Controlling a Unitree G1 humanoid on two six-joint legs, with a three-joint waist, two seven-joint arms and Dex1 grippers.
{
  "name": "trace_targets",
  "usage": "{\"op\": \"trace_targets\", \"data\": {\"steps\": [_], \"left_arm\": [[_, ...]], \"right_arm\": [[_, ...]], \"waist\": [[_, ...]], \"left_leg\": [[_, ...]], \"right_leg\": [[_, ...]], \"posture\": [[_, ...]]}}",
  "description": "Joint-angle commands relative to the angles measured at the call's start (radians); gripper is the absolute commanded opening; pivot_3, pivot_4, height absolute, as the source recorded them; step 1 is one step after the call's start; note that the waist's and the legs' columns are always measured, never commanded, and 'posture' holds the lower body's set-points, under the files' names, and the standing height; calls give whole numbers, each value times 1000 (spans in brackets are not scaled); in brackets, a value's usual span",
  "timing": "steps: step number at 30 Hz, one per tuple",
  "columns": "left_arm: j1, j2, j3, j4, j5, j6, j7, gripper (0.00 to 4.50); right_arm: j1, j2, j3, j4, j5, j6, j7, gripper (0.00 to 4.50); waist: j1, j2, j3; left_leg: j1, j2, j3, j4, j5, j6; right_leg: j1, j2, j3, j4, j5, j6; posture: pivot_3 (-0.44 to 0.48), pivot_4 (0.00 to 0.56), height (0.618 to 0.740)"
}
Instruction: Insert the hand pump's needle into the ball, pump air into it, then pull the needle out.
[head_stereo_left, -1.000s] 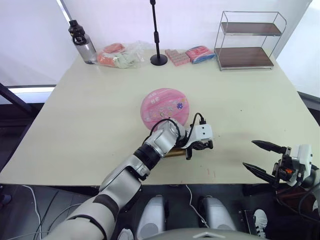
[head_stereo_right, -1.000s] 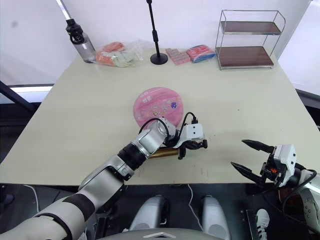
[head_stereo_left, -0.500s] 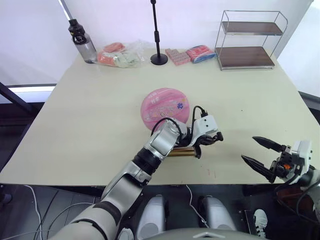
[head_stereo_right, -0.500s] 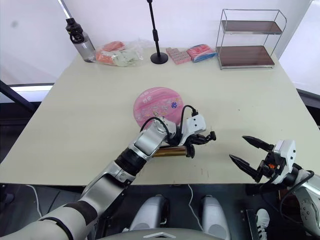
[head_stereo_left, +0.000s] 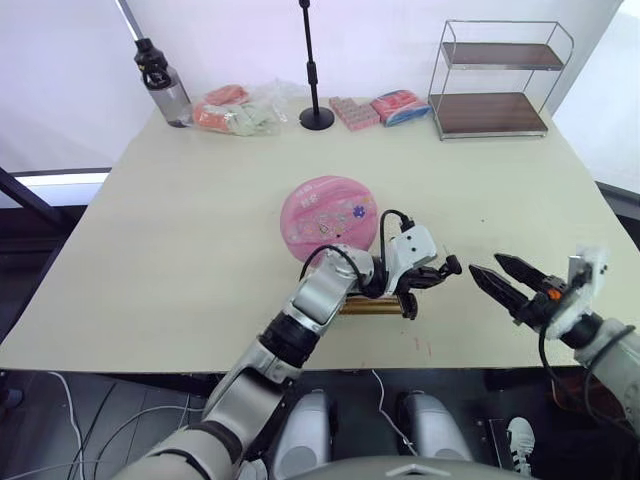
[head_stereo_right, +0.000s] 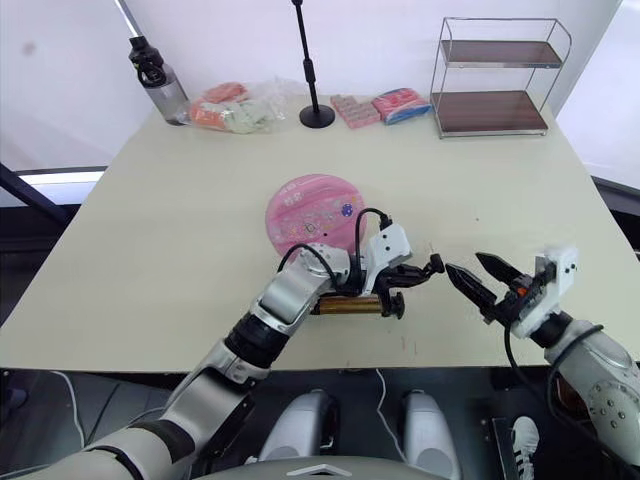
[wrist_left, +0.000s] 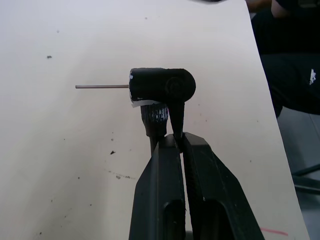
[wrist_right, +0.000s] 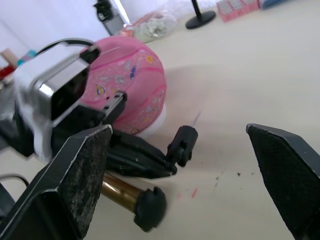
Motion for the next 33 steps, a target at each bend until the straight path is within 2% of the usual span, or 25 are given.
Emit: {"op": "trace_targets", "data": {"steps": [1, 5, 11, 29, 32, 33], "left_arm": [[16, -22, 8, -19, -21, -113, 22, 33], [43, -35, 15, -5, -26, -193, 37, 33], [76, -25, -4, 10, -8, -275, 51, 33], [94, -32, -9, 18, -4, -305, 74, 33], [89, -31, -6, 26, -4, -306, 73, 0], [89, -31, -7, 27, -4, -306, 73, 0]], "right_arm": [[-49, -3, -39, -40, 107, 82, -138, 4500], [-60, -6, -25, -61, 146, 135, -215, 4500], [-66, 6, 3, -92, 111, 139, -265, 4500], [-76, 80, 73, -91, 47, 127, -335, 4500], [-80, 85, 75, -89, 41, 130, -329, 3680], [-79, 86, 75, -89, 40, 131, -327, 3173]], "waist": [[0, 0, 0], [2, 0, 0], [1, 0, 0], [0, 0, 0], [0, 0, 0], [0, 0, 0]], "left_leg": [[0, 0, 0, 0, 0, 0], [-1, 0, 0, 0, 0, 0], [-5, 0, 0, 0, 0, 0], [-8, 0, -3, 1, 0, 0], [-8, 0, -3, 1, 0, 0], [-8, 0, -3, 1, 0, 0]], "right_leg": [[0, 0, 0, 0, 0, 0], [0, 0, -1, 0, 0, 0], [-3, 0, -1, -1, 0, 0], [-4, 0, -4, -1, -1, 1], [-5, 0, -4, -1, -1, 1], [-5, 0, -4, -1, -1, 1]], "posture": [[0, 150, 740], [0, 150, 740], [0, 150, 740], [0, 150, 740], [0, 150, 740], [0, 150, 740]]}}
